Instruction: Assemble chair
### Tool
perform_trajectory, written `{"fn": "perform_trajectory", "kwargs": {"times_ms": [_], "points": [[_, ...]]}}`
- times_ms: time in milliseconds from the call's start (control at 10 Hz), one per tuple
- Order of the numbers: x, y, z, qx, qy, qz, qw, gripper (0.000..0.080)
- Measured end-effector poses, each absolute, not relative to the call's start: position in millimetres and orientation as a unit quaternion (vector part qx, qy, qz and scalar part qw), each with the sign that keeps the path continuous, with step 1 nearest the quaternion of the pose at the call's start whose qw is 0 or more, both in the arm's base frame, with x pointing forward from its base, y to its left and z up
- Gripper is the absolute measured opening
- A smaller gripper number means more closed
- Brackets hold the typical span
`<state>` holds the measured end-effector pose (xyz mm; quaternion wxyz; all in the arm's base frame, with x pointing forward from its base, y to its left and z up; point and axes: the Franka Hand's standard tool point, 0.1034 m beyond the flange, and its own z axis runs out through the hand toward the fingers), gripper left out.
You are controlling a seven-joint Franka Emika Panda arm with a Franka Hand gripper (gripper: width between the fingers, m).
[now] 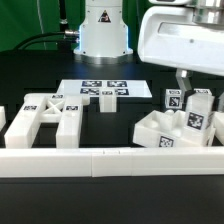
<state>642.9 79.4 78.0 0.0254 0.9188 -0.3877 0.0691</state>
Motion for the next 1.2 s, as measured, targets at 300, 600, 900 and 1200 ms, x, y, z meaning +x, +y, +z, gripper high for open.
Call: {"fn": "perform_trajectory", "kwargs": {"times_ms": [300,600,900,1200], "points": [[643.4,79.1,79.3,0.917,-0.391,0.071,0.026,0.0519],[631.0,75.9,118.2,0.963,-0.257,0.077,0.017,0.0641],[622.9,64.2,128.3,0.971,-0.227,0.076,0.018,0.0649],[622.6,64.2,126.3,0.971,-0.225,0.074,0.019,0.0649]]}}
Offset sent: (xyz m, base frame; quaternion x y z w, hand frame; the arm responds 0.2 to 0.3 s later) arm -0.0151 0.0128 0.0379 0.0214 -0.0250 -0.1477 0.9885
